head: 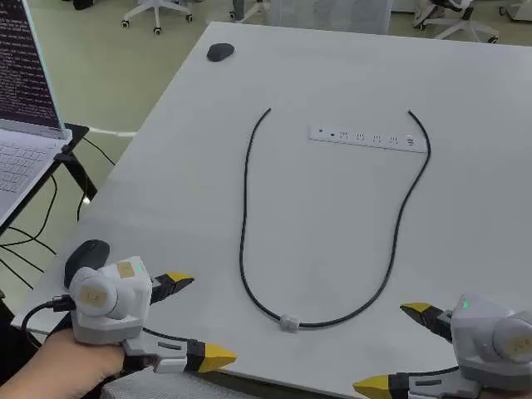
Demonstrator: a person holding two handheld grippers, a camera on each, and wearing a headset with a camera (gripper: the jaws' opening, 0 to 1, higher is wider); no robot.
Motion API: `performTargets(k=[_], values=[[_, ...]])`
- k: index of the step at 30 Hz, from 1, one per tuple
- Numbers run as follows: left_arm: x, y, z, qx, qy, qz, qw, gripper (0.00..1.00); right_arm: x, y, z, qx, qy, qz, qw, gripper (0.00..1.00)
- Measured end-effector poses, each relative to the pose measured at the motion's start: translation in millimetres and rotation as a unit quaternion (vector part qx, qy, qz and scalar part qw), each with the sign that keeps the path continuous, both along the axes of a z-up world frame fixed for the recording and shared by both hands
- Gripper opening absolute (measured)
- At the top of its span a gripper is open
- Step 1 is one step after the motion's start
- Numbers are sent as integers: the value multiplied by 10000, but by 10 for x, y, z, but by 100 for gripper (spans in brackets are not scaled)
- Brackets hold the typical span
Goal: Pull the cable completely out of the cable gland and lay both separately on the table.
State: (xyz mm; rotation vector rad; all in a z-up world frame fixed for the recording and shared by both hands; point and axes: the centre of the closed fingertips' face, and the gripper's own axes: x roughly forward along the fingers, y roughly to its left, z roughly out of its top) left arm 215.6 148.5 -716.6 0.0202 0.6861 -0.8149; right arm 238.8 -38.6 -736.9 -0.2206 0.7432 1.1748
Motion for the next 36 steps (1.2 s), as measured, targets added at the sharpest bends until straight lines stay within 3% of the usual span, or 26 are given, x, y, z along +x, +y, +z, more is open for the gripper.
performTargets(k=[10, 22, 29, 32, 36], values=[[-10, 29, -40, 31, 97, -111, 9999, 89, 95, 174, -29, -69, 66, 145, 9998, 88], [72, 54, -48, -39, 161, -89, 9998, 90, 212, 313, -83, -178, 22, 286, 9994, 87], [105, 81, -95, -10, 191, -169, 9997, 88, 256, 426, -137, -340, 21, 449, 9984, 83], [106, 92, -129, -16, 275, -211, 9994, 87, 273, 486, -141, -388, 15, 514, 9979, 80], [106, 102, -144, 33, 282, -302, 9991, 87, 279, 587, -173, -480, -17, 660, 9967, 72]])
